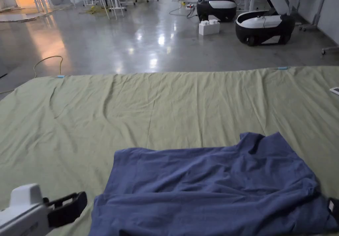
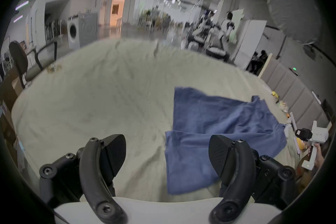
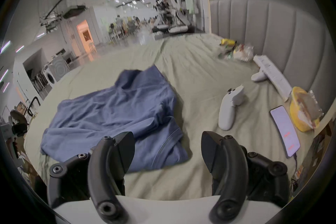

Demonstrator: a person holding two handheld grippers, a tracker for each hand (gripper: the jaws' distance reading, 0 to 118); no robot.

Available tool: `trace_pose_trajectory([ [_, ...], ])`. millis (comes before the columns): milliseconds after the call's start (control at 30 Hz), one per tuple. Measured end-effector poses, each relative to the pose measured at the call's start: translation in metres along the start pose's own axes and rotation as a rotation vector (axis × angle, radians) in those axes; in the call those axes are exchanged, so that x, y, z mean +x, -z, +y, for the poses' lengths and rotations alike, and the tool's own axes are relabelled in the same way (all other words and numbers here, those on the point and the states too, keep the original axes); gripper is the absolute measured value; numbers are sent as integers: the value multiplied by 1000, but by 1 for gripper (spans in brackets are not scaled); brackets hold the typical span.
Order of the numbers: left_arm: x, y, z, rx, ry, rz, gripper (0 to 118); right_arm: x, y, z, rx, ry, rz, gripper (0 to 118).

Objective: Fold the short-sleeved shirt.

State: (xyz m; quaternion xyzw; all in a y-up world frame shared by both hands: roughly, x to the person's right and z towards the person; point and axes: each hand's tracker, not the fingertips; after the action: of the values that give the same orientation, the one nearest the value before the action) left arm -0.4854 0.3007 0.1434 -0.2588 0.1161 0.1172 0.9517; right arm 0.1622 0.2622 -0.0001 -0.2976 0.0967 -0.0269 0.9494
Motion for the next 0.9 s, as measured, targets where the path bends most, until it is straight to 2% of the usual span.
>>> trace_pose_trajectory([
  [167,43,-113,-35,198,129,0,94,-34,-98,-33,169,-18,44,79],
  [267,75,-152,-55,225,202,-10,87,-56,-130,-55,213,-16,71,76],
  [300,83,-166,-62,249,199,15,76,-61,-134,-60,230,-8,87,61],
  [333,79,-160,-57,257,185,29,63,-66,-137,-64,223,-3,105,35],
  [367,99,-168,-65,255,169,25,47,-75,-140,-66,211,-12,95,4],
  [400,107,-175,-68,260,148,22,18,-83,-148,-69,245,-43,42,1],
  [433,110,-176,-68,265,137,23,3,-87,-151,-68,262,-64,56,1],
  [467,113,-179,-68,258,99,-33,3,-82,-150,-71,243,-53,83,0],
  [500,116,-182,-64,262,104,-93,0,-87,-151,-70,255,-62,70,0],
  [667,128,-173,-60,228,192,-32,0,-91,-148,-61,263,-85,99,0],
  [767,114,-161,-54,211,144,-54,0,-92,-145,-58,253,-84,109,0],
  [800,106,-152,-51,186,75,-47,0,-92,-143,-58,250,-79,113,0],
  [900,85,-111,-46,78,61,-29,0,-90,-138,-63,232,-65,126,0],
])
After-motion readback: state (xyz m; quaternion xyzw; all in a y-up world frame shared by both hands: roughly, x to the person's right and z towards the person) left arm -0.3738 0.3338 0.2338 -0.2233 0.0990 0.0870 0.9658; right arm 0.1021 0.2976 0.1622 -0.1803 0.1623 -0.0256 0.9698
